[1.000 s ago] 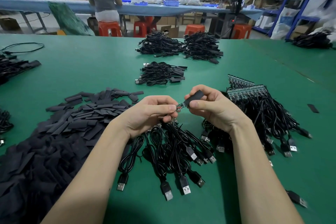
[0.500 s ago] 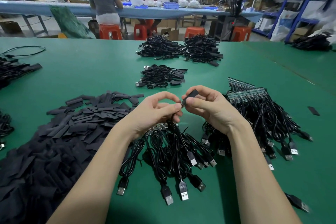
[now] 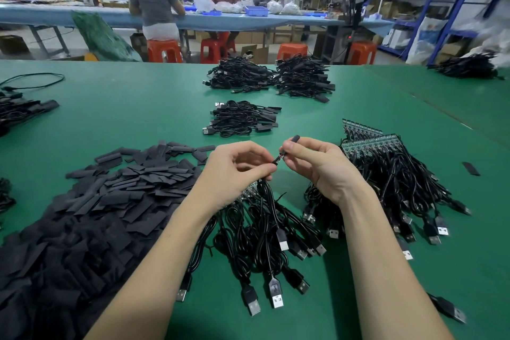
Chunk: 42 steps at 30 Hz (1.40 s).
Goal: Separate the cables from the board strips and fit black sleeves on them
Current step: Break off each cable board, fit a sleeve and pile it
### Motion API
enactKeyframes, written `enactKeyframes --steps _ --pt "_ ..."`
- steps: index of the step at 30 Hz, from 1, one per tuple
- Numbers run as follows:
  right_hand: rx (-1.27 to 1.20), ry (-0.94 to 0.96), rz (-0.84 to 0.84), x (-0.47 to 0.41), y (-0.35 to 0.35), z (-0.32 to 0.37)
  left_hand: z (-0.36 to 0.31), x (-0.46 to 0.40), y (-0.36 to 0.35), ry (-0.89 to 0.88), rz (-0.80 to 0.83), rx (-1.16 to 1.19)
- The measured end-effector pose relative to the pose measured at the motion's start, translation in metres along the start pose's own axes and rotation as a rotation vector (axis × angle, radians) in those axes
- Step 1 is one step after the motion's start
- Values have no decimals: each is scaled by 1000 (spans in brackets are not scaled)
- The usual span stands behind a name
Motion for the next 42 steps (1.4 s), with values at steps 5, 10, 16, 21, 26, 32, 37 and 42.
enactKeyframes --steps 5,10,16,21,26,32,37,42 --pt "9 -30 47 2 0 1 -4 1 -4 -36 -3 -14" --pt "33 -58 83 2 -4 -3 -4 1 -5 -47 -28 6" --pt "30 -48 83 2 -9 -4 -3 0 -3 -55 -56 31" --pt "45 74 39 2 -11 0 -1 -1 -5 -28 -128 90" --pt "19 109 52 2 -11 1 -2 -1 -7 -34 -123 82" --pt "-27 95 34 3 -11 -5 -3 -1 -7 -29 -132 74" --pt "-38 110 10 4 -14 -5 -2 -2 -6 -26 -140 77" --pt "-49 159 -69 1 -18 -6 2 -6 -6 -12 -163 131"
Point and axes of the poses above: each hand's wrist, its own x-axis away from the middle knuckle, its own y-axis out of the back of the hand, z = x × y, the point moved 3 cm from there along -x, towards the middle knuckle
